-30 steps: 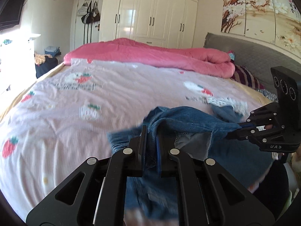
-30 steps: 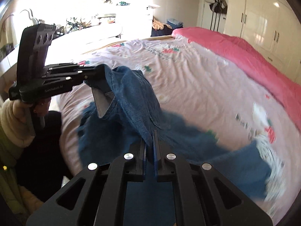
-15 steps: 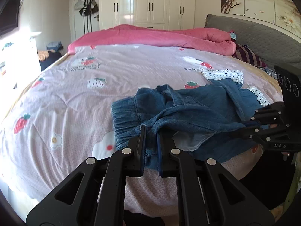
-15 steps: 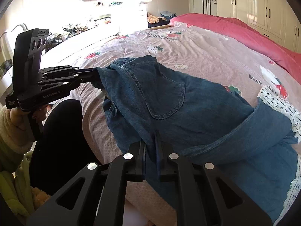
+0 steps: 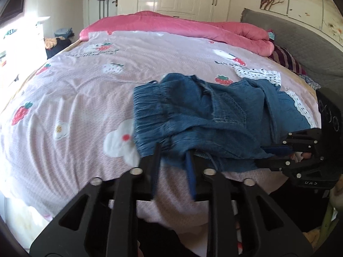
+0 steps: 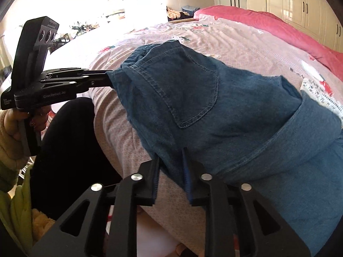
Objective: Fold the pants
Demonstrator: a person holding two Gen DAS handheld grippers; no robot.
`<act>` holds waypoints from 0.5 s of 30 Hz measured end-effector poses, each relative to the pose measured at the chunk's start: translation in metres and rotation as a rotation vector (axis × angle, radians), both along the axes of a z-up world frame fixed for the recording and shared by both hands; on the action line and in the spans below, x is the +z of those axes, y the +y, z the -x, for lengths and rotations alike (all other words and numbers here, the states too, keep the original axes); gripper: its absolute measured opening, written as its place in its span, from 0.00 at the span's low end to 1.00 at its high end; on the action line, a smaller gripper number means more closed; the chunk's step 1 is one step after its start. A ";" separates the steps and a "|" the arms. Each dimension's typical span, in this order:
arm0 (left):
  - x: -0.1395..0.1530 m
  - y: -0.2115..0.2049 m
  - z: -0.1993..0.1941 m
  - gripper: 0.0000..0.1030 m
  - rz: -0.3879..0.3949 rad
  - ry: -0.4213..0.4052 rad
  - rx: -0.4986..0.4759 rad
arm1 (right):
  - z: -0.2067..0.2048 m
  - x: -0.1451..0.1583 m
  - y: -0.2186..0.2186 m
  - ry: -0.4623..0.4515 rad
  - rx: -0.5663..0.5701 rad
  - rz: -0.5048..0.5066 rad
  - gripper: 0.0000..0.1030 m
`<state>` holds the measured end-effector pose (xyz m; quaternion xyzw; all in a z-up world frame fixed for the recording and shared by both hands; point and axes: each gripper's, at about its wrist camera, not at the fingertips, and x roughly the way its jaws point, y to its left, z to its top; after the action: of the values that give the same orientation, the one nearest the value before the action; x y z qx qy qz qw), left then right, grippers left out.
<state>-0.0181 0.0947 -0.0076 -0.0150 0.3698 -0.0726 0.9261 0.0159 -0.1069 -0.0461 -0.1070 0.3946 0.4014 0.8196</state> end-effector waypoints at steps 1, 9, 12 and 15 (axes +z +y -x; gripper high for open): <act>0.002 0.002 0.003 0.24 0.000 -0.001 0.004 | 0.000 -0.001 -0.001 0.002 -0.002 -0.005 0.22; 0.050 -0.002 0.024 0.27 -0.015 -0.116 0.019 | 0.004 -0.001 -0.004 0.024 0.015 -0.034 0.32; 0.059 -0.015 0.012 0.27 0.026 -0.117 -0.018 | 0.005 0.002 -0.005 0.040 0.024 -0.054 0.35; 0.053 -0.048 -0.010 0.27 0.060 -0.095 -0.120 | 0.007 0.012 -0.011 0.050 0.029 -0.068 0.35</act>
<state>-0.0082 0.0466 0.0454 -0.0171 0.3234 -0.1397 0.9357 0.0087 -0.1182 -0.0339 -0.0750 0.3996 0.4291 0.8066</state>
